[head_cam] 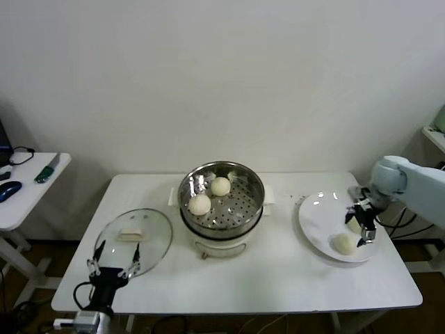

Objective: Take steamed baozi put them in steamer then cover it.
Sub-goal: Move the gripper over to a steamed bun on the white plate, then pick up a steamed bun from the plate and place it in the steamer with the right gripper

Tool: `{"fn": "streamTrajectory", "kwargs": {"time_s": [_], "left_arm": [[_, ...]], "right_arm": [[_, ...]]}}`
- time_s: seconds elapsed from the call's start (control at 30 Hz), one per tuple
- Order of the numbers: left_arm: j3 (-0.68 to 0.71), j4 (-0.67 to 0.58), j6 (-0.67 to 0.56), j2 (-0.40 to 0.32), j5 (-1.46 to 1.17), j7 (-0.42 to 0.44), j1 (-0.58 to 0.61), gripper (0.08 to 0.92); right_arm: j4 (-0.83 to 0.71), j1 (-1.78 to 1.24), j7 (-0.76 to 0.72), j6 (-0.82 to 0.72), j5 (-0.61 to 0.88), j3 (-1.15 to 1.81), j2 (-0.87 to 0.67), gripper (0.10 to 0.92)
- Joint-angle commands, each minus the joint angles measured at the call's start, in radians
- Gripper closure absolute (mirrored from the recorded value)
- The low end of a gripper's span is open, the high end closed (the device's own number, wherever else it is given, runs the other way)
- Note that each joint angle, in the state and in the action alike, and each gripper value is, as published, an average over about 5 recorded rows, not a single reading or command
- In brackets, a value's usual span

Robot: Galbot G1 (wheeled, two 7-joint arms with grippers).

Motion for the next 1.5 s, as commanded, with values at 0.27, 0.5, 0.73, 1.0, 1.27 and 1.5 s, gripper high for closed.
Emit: {"fn": "streamTrajectory", "kwargs": {"time_s": [0.27,0.5,0.73,1.0,1.27,1.5], "left_arm": [[-0.005,0.018,0.003,-0.005,0.012,-0.001,-0.004,0.177],[-0.004,0.025,0.003,-0.006,0.016,-0.001,-0.007,0.177],[-0.006,0.026,0.003,-0.006,0.017,-0.001,-0.007,0.177],[-0.007,0.027,0.001,-0.005,0.016,-0.002,-0.006,0.177],[-0.006,0.025,0.001,-0.006,0.015,-0.003,-0.003,0.177],[-0.006,0.024,0.0,-0.004,0.015,-0.003,-0.002,0.177]], "right_arm": [[-0.18,-0.214,0.005,0.053,-0.13,0.209,0.103,0.203],[-0.214,-0.218,0.0,0.06,-0.125,0.212,0.152,0.203],[-0.209,-0.227,-0.007,0.063,-0.123,0.2,0.154,0.203],[-0.217,-0.214,-0.013,0.067,-0.124,0.197,0.156,0.227],[-0.225,-0.189,-0.026,0.08,-0.12,0.19,0.153,0.305],[-0.193,-0.063,-0.032,0.125,-0.084,0.103,0.149,0.322]]}}
